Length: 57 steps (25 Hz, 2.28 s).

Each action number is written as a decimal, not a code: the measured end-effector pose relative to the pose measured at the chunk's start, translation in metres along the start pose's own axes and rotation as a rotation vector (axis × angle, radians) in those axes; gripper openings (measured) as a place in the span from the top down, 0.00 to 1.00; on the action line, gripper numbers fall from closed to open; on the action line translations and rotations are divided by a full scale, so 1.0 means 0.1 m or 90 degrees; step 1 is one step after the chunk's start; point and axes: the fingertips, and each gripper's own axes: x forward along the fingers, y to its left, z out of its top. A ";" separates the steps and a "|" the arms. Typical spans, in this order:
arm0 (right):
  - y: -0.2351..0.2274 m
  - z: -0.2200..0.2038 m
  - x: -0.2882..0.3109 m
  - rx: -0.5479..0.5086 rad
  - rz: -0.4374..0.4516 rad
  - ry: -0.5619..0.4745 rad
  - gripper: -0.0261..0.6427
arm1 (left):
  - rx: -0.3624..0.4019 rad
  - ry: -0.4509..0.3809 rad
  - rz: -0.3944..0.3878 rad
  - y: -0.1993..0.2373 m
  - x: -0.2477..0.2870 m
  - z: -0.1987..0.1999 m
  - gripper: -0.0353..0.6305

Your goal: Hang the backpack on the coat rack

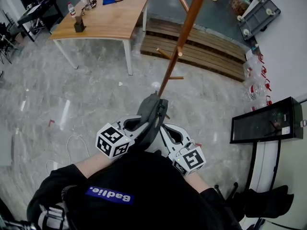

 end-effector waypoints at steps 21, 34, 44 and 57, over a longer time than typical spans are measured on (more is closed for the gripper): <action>-0.62 0.09 0.33 -0.002 0.026 0.005 0.95 | 0.024 -0.098 0.118 0.87 0.11 0.80 0.84; -0.96 0.24 1.41 0.005 -0.045 0.040 0.95 | 0.006 -0.066 0.026 1.93 0.33 1.08 0.84; -1.14 0.24 1.74 0.014 -0.045 0.053 0.95 | 0.006 -0.061 0.012 2.31 0.53 1.29 0.84; -1.56 0.31 1.62 0.007 0.024 0.043 0.95 | 0.000 -0.043 0.102 2.48 0.92 1.37 0.84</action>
